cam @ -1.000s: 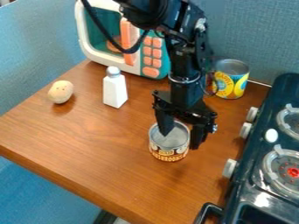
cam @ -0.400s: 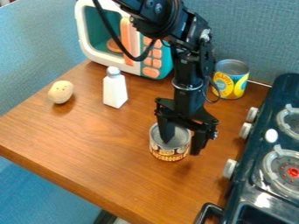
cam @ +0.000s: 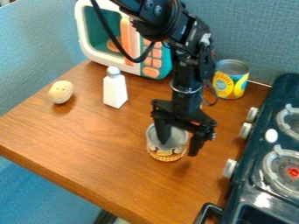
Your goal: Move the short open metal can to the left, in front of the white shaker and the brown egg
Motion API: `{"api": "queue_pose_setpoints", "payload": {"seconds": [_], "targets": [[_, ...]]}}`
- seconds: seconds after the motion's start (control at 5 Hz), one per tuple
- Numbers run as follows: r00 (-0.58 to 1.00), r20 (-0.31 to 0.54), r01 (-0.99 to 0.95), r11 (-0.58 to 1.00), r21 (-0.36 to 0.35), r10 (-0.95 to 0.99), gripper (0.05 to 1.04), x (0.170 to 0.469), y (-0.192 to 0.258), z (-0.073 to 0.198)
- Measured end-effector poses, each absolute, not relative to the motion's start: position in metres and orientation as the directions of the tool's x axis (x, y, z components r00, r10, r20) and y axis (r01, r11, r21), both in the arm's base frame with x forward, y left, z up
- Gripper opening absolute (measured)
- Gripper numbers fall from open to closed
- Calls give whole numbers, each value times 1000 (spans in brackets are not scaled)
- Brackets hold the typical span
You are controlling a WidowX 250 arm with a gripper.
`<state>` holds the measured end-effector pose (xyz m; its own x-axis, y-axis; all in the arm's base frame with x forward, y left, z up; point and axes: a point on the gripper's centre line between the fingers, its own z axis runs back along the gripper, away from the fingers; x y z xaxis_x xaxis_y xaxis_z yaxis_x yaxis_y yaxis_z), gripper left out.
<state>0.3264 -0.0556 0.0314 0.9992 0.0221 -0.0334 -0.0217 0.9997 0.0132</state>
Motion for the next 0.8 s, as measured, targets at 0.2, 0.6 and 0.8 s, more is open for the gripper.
{"api": "queue_pose_setpoints", "payload": {"seconds": [0.2,0.6,0.8], "targets": [[980,-137,-122,978,166,146,1001,305,-28,29],[960,-179,-180,963,199,217,1001,293,7,30],[956,-184,-194,962,193,230,1001,289,29,31]]}}
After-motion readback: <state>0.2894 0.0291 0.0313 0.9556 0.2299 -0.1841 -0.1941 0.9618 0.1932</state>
